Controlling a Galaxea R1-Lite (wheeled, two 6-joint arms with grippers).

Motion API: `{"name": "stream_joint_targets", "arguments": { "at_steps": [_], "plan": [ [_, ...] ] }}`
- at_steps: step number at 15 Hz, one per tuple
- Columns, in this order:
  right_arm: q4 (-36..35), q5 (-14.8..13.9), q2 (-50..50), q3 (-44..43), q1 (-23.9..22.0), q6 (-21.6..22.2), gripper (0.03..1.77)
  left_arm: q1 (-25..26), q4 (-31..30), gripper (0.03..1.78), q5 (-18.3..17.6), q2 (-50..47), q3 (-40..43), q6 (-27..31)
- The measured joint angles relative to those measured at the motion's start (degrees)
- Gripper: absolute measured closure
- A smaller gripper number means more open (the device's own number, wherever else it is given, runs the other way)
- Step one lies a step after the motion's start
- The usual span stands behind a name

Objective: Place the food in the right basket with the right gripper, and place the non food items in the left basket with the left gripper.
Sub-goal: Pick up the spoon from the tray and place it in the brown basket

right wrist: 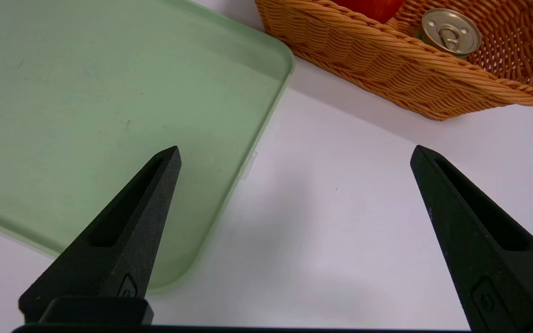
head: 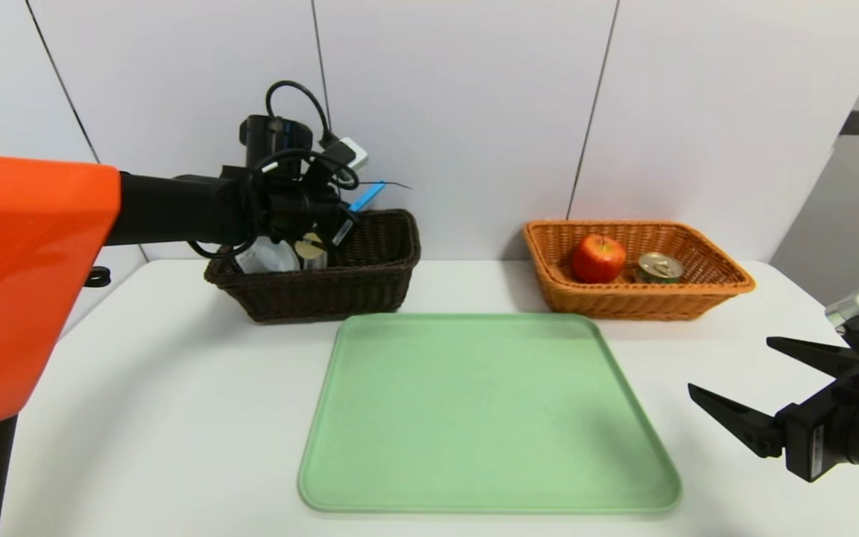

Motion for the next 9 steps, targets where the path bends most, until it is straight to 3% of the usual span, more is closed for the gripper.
{"name": "stream_joint_targets", "arguments": {
  "at_steps": [9],
  "plan": [
    [0.0,0.1,0.1,0.0,0.0,-0.1,0.09,-0.9,-0.4,1.7,0.1,0.0,1.2,0.1]
  ]
}}
